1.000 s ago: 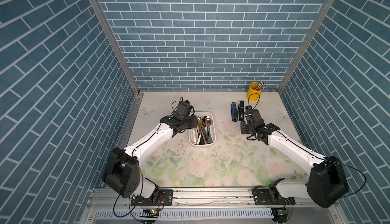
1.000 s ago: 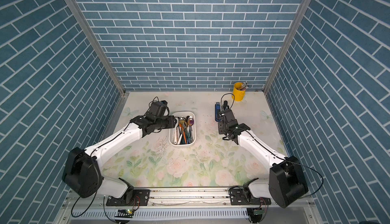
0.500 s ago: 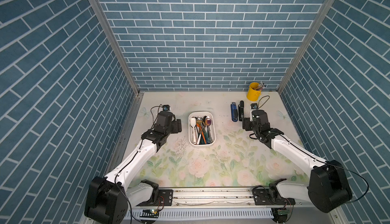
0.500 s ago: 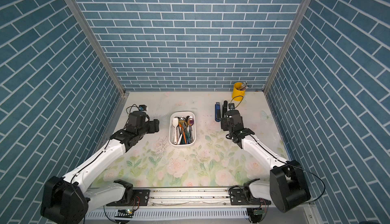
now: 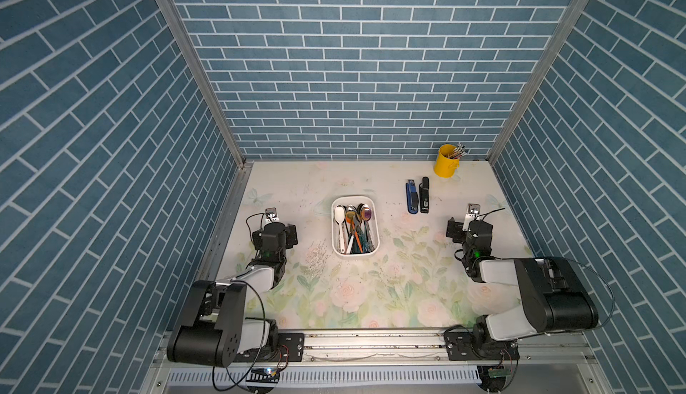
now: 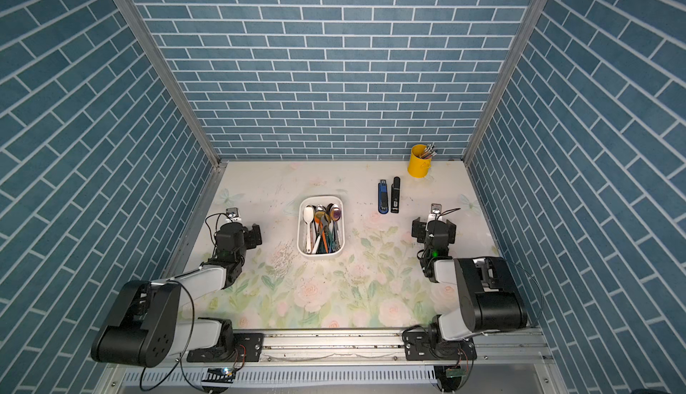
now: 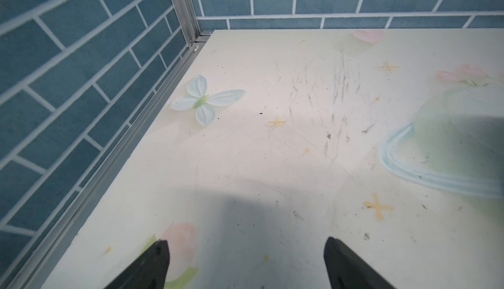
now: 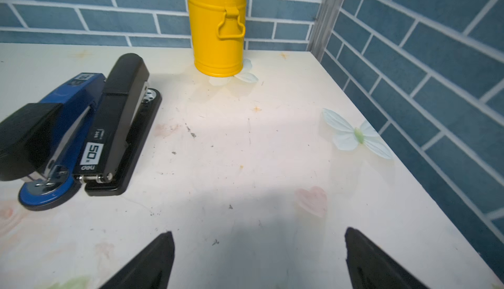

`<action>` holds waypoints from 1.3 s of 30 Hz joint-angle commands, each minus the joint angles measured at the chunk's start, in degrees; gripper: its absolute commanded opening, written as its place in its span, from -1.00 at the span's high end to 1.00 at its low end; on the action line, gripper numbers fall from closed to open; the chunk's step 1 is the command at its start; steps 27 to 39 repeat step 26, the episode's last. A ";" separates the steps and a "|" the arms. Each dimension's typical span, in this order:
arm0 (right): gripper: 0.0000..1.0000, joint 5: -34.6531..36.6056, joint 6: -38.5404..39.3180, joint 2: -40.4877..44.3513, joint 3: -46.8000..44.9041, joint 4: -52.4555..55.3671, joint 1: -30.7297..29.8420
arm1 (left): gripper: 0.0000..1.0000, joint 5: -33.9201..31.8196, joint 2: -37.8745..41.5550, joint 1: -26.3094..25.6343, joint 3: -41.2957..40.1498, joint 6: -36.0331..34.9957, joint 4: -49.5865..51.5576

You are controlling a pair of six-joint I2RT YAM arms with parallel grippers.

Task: Put the spoon into the storage box
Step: Reset both arms

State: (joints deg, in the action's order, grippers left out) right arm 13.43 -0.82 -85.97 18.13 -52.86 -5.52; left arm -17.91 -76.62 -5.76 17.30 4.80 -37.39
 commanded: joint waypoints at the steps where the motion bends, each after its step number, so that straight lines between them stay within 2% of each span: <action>1: -1.00 -9.30 3.88 -0.07 -4.83 -17.43 1.11 | -0.99 2.56 -2.40 0.92 -1.98 -3.12 -22.67; 2: -1.00 -13.91 5.37 -1.84 -7.54 -23.87 1.43 | -0.99 3.40 -4.43 0.93 -2.35 -3.95 -26.34; 3: -1.00 -15.51 6.37 -1.93 -7.86 -25.90 1.40 | -0.99 3.25 -6.53 1.00 -1.88 -3.86 -27.15; 4: -1.00 -15.30 5.70 -1.44 -6.54 -21.84 1.71 | -0.99 3.34 -8.71 1.08 -1.87 -3.86 -29.56; 5: -1.00 -15.79 5.02 -2.12 -6.41 -23.22 2.27 | -0.99 4.83 -7.84 1.85 -1.53 -3.31 -27.25; 8: -1.00 -12.21 3.62 -1.59 -5.64 -20.45 2.44 | -0.99 6.40 -10.34 2.33 -5.48 -3.72 -37.11; 9: -1.00 -12.43 3.59 -2.08 -5.73 -21.57 2.44 | -0.99 6.78 -9.86 2.33 -4.94 -3.65 -34.54; 39: -1.00 -12.48 3.72 -1.71 -5.98 -21.53 2.52 | -0.99 6.83 -9.72 2.42 -5.19 -3.59 -35.34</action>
